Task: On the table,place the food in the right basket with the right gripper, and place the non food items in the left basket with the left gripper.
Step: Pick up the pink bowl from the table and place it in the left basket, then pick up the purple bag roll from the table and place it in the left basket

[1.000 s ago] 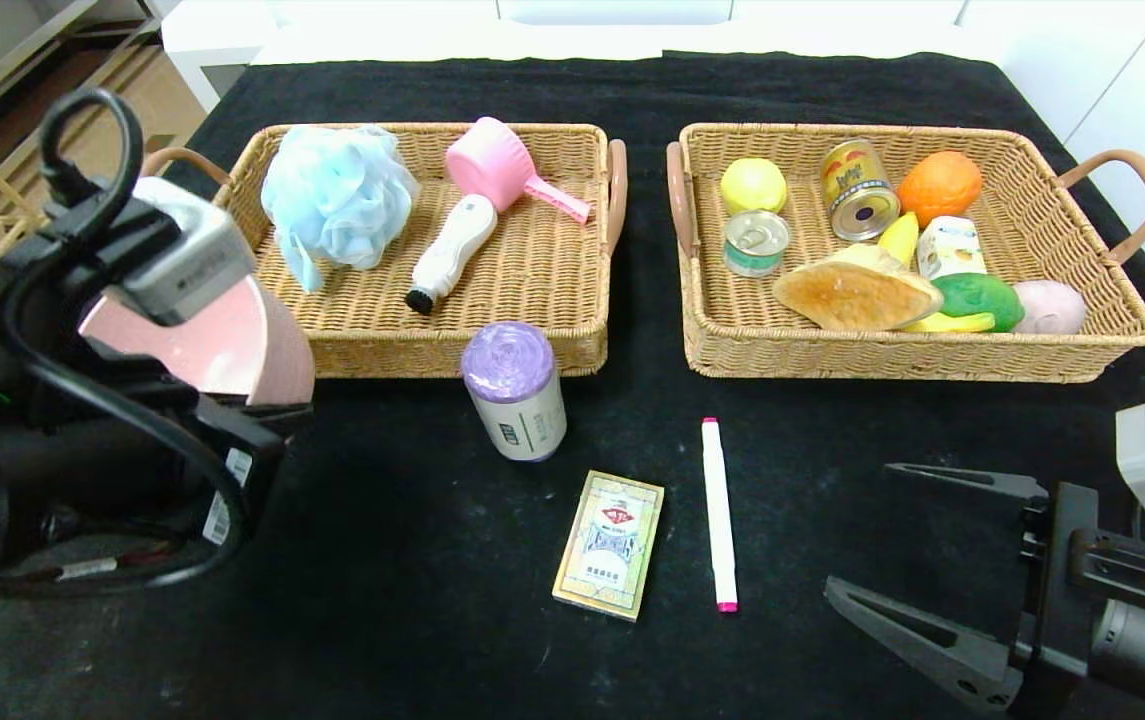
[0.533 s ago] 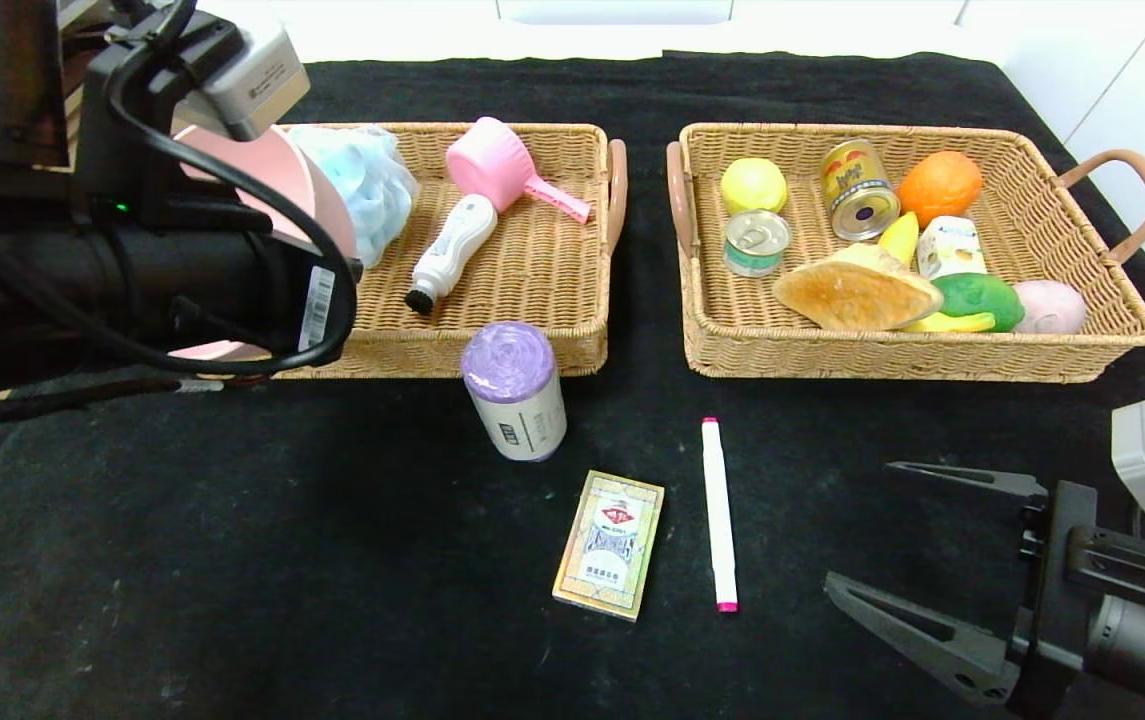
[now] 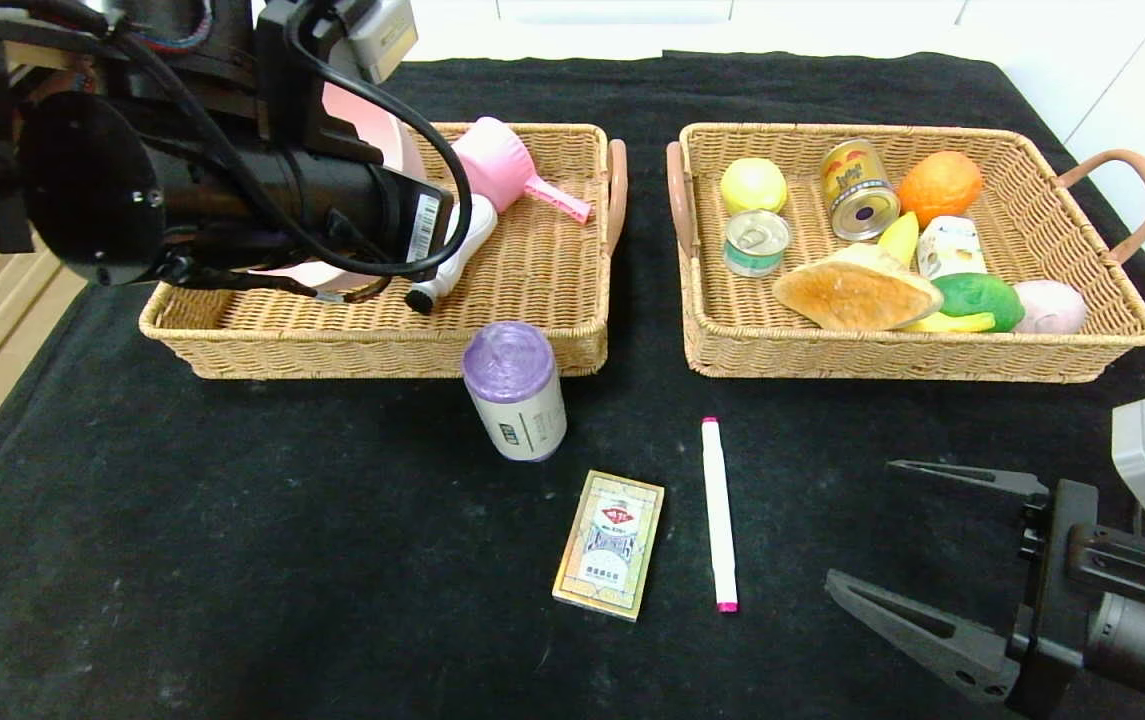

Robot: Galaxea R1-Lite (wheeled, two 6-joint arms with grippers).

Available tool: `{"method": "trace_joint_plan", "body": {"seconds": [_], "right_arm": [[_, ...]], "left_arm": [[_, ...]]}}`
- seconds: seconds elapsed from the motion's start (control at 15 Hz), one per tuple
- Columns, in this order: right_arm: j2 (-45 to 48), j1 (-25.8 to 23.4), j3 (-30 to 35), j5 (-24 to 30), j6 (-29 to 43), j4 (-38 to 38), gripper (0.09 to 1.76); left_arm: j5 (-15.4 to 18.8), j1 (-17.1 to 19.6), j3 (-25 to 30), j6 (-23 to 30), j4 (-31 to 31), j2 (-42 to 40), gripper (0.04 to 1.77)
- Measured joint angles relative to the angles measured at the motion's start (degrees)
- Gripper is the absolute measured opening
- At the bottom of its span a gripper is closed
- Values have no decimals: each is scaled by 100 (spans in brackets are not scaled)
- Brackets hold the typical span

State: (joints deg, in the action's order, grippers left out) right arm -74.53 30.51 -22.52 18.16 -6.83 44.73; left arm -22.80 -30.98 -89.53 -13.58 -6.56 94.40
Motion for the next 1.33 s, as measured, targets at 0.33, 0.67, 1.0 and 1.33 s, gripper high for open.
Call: {"method": "trace_joint_plan", "body": {"seconds": [0.33,0.67,1.0,1.33], "right_arm": [[6,-56,-6,13,-4,9,171],[12,-91,-22,11,-33,9,171],[11,-105,-41,9,-28,9,171],[1,-102,-30,9,-30,11,171]], "left_arm": [[124,163,-567,20,271,678,15],[205,260,-779,38,735,1114,15],[194,262,-807,52,816,1287,39],[158,258,-788,68,820,1301,101]]}}
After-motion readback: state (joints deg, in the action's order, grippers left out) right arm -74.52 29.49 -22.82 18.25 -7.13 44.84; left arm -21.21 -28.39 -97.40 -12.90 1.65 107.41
